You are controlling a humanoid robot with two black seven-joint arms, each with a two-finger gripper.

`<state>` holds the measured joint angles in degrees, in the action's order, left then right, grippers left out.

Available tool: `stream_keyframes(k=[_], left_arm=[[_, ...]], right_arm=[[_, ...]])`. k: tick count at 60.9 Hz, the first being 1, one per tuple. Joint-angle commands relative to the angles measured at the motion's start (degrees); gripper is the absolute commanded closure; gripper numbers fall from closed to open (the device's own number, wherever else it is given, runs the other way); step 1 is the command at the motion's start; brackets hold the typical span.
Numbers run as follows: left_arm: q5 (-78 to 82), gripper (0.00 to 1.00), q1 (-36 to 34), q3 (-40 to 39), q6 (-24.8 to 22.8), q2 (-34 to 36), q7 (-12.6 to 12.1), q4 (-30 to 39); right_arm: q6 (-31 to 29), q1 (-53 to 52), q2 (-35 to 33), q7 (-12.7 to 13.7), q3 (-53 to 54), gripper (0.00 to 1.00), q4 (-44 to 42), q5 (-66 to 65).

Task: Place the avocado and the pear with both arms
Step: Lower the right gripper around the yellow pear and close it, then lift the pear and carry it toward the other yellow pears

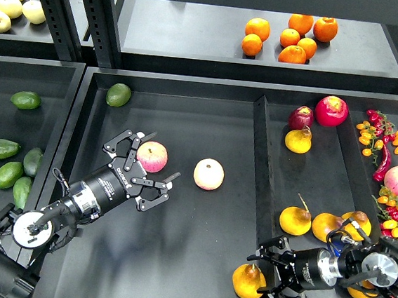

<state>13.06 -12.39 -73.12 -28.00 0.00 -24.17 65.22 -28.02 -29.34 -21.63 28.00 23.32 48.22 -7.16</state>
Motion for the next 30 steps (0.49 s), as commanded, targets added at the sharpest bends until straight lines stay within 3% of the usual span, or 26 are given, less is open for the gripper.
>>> stream_keyframes(k=[1,30], left_arm=[[0.0,0.01,0.0,0.0,0.0,0.0,0.0,0.0],[0.0,0.01,0.1,0.0,0.0,0.0,0.0,0.0]], right_arm=[[0.0,0.3,-0.1,0.0,0.6,0.65,0.0,0.0],[0.0,0.3,-0.3,0.0,2.6,0.86,0.8,0.2]])
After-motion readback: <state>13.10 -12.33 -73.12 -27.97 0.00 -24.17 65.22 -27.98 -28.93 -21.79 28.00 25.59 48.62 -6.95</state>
